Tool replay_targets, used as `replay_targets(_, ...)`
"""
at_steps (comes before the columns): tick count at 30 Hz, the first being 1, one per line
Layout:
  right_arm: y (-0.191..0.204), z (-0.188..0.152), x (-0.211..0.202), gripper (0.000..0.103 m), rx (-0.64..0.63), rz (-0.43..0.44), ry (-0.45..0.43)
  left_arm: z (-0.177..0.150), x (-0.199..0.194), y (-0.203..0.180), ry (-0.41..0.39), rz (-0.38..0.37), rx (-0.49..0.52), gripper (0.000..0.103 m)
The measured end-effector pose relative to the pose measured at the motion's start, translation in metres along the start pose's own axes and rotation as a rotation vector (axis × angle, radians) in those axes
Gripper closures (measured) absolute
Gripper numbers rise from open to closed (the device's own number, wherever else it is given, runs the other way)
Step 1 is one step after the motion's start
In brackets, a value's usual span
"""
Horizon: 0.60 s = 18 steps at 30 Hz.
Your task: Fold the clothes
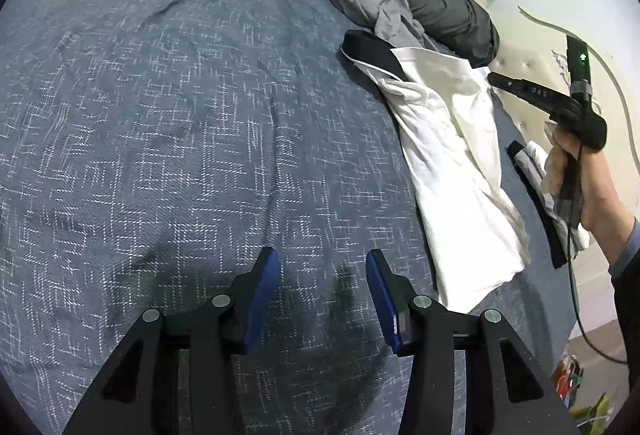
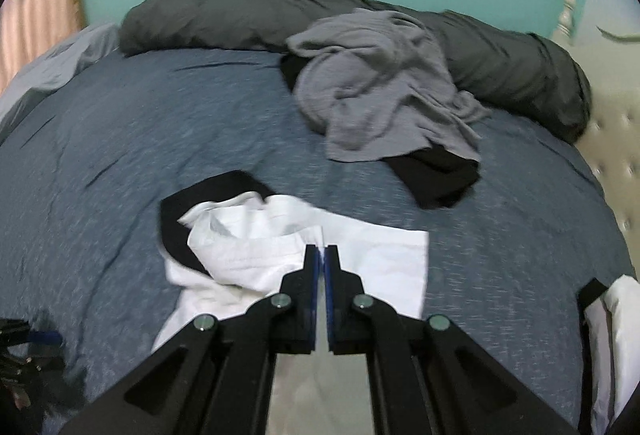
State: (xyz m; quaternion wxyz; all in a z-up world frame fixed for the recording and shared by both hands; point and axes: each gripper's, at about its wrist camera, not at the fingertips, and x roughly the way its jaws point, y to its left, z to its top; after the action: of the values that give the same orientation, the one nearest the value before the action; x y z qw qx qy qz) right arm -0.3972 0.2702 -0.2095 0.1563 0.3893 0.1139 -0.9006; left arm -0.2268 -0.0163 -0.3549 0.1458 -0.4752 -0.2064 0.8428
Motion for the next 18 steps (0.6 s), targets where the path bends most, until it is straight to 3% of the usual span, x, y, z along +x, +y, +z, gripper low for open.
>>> replay_targets(11, -0.057, 0.003, 0.050, 0.101, 0.077, -0.109, 0.056, -0.003, 0.004, 0.007, 0.018, 0.005, 0.001, 0.053)
replay_targets(18, -0.086, 0.002, 0.075, 0.101, 0.130, -0.129, 0.086, 0.001, 0.008, 0.008, 0.021, 0.008, 0.004, 0.053)
